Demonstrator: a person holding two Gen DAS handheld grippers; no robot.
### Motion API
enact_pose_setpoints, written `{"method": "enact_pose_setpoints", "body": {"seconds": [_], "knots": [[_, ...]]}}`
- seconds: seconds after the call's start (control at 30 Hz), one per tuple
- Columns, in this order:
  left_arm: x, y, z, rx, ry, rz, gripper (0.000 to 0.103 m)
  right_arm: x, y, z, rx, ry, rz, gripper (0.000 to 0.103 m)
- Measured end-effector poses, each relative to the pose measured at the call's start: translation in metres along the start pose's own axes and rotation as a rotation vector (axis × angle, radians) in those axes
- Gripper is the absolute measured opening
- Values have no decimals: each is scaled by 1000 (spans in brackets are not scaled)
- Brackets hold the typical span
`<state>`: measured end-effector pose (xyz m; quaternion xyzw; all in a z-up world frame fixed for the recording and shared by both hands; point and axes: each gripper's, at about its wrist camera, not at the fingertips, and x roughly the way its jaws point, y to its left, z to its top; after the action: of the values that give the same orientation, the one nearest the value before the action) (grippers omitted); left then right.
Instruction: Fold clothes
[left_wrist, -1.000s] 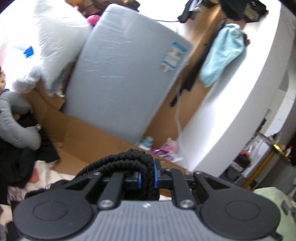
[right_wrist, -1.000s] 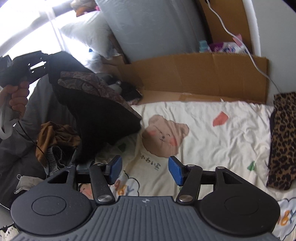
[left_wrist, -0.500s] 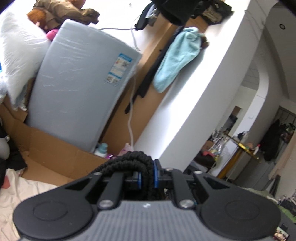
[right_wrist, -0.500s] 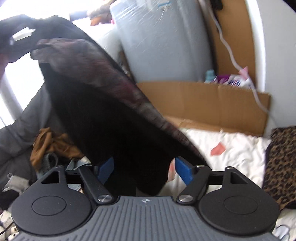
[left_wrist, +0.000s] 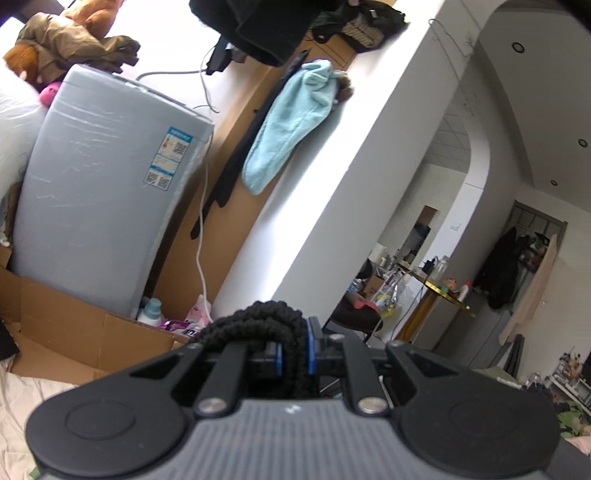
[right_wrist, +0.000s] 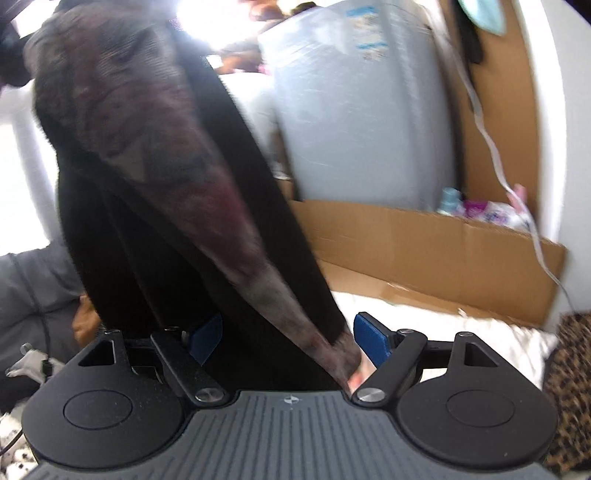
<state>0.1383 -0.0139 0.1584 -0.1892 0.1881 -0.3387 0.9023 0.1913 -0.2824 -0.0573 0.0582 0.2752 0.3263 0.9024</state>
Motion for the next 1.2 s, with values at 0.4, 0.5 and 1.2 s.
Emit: {"method": "enact_pose_setpoints", "body": {"seconds": [0.4,0.5,1.2], "knots": [[12,26,0,-27,17,69,13,-32,-11,3,-1,18,162,2],[24,29,-3,-23,31,80,13,-56,-17,4,34,1,187,2],[140,-83,-23,78,142,-211,13,-203,-18,36,120,-299,434,2]]}}
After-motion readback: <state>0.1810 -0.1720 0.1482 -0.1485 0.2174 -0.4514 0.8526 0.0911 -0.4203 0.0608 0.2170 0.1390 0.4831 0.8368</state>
